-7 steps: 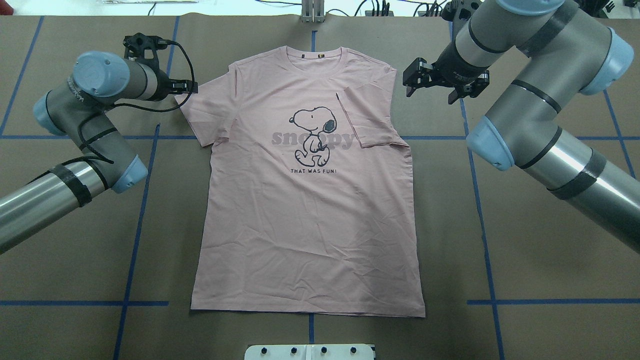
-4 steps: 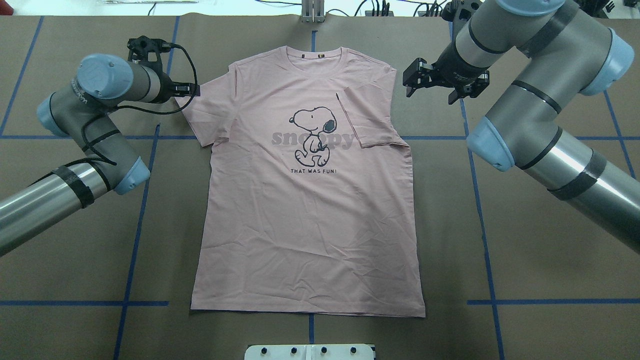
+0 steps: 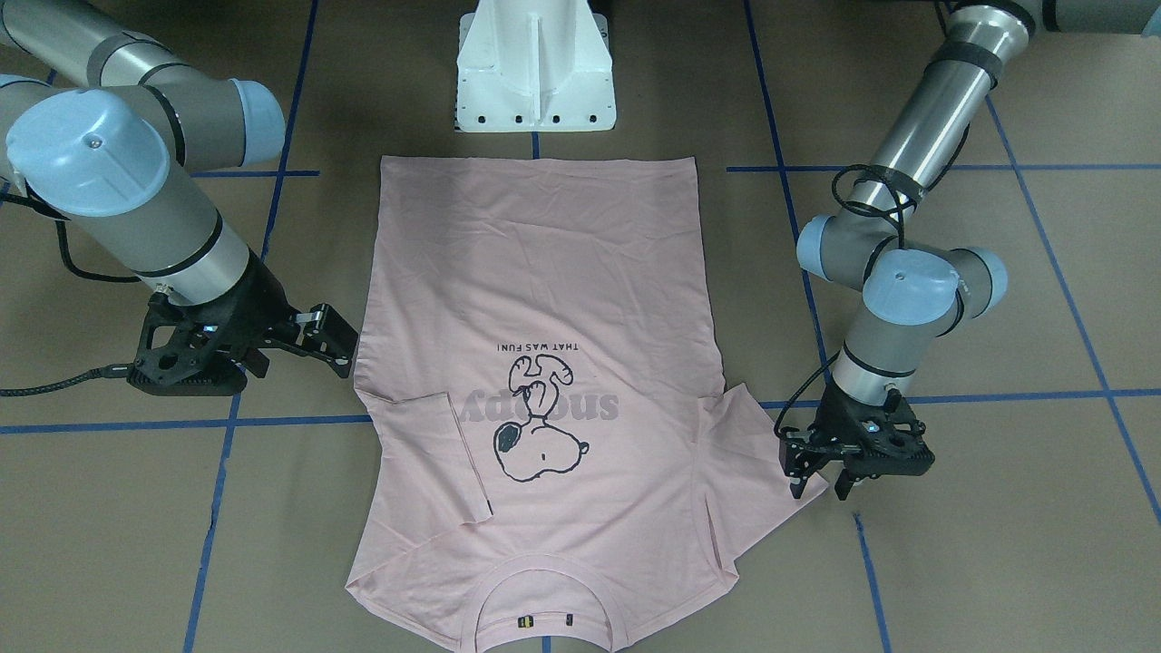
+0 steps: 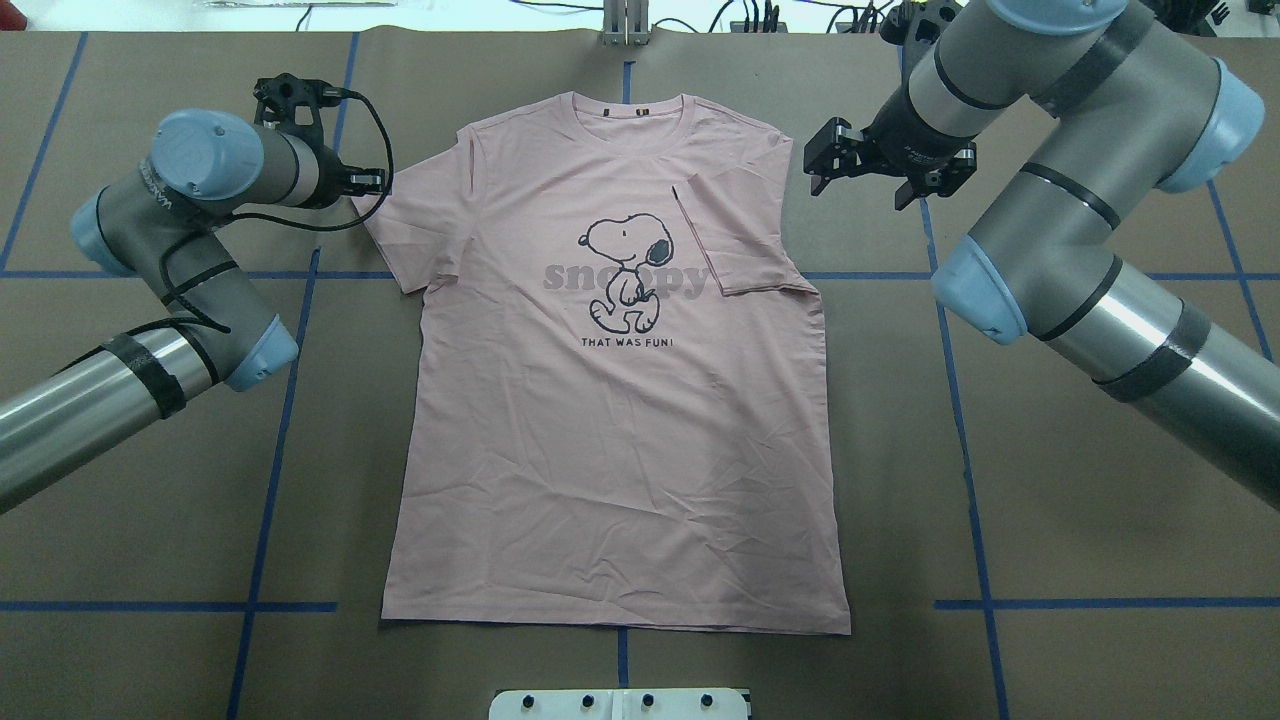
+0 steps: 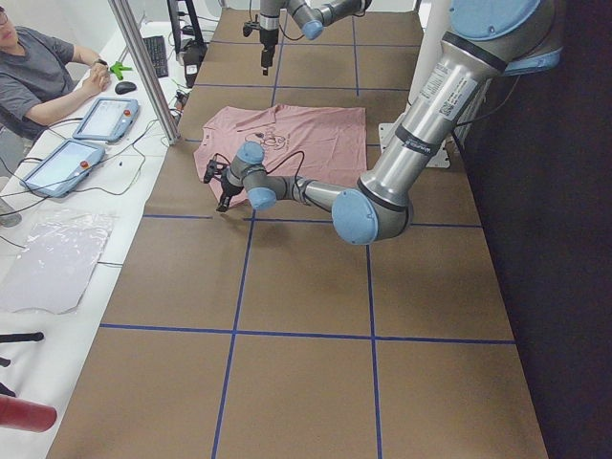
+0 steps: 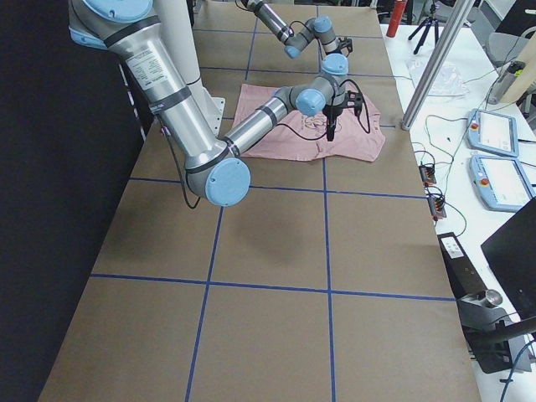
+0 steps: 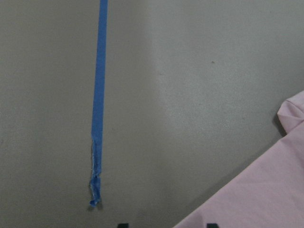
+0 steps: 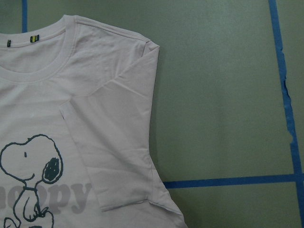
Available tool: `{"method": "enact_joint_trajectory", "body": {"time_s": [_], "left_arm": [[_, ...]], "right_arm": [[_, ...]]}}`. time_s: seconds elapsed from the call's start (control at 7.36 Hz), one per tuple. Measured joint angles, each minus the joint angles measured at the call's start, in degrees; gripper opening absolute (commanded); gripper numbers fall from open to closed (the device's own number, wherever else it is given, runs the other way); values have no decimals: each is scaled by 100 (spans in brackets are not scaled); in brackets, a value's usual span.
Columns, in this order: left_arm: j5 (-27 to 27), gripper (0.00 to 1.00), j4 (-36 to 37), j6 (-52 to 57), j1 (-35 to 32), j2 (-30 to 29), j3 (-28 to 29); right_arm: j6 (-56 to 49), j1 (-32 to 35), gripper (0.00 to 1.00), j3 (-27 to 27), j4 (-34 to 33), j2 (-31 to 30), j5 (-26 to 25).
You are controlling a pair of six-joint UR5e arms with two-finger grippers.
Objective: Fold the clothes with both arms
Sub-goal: 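Release the sleeve and raise the right gripper while the left arm approaches, then grasp the sleeve nearest the left gripper and fold it inward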
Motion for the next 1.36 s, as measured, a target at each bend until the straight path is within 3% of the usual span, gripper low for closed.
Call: {"method": "enact_joint_trajectory", "body": {"time_s": [0.14,0.68,0.95,1.09,1.36], "left_arm": [[0,0,1,4,0,4,-11],[-10,0,52,3,0,15,-178],[-93,0,400,-111,16,-11,-646],[-164,0,728,-409,92,-127,-908],[-190,0,1177,-1390,427,-954,-650]], "right_arm": [[0,0,100,-1,1,-1,4],[0,-1,100,-6,7,3,5],[10,-1,100,0,16,11,0],[21,-1,100,9,20,11,-1],[24,0,100,32,27,-13,-6]]}}
